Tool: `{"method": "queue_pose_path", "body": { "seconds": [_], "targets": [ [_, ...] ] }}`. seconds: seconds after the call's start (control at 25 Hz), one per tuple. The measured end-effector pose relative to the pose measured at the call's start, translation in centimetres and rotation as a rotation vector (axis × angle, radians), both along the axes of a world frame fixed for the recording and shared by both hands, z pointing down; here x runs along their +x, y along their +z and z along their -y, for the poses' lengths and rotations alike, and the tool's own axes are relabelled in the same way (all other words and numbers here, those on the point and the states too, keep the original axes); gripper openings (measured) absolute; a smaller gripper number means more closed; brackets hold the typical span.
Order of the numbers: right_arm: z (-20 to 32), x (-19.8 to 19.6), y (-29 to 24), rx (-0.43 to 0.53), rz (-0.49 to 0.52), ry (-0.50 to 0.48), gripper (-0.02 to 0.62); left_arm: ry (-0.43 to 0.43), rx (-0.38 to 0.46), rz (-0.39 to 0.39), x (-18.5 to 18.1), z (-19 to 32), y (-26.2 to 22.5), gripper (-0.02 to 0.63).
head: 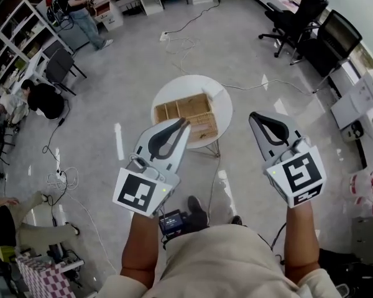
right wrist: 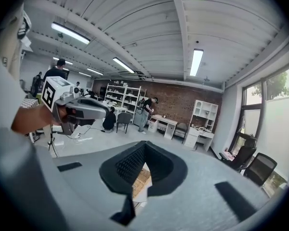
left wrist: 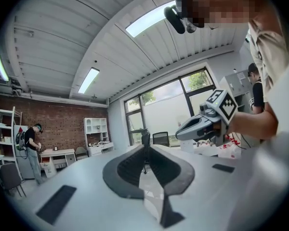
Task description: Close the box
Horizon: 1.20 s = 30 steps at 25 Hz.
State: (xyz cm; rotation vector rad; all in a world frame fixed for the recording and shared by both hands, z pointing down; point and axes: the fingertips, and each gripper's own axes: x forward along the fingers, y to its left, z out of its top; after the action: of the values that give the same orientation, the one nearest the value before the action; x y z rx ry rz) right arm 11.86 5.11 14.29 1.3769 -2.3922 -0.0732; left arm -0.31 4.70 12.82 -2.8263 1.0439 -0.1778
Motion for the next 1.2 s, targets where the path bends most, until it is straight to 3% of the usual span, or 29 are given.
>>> {"method": "queue_pose_path", "body": {
  "seconds": [0.72,1.0,1.2],
  "targets": [
    [10.1,-7.8,1.4,-0.016,-0.034,0.068,-0.006,0.068,-0.030,-0.021,-8.0,10.9,1.7,0.032],
    [13.2,-9.2,3.3,-0.022,-0.040,0.018,-0.006,0.014,-0.027,-0.053,-9.3,14.1,2.8,0.032],
    [16.2,-7.5,4.9,-0.031,-0.020,-0.036,-0.006,-0.051,-0.044,-0.040,-7.8,16.4,4.5,0.032]
  ]
}}
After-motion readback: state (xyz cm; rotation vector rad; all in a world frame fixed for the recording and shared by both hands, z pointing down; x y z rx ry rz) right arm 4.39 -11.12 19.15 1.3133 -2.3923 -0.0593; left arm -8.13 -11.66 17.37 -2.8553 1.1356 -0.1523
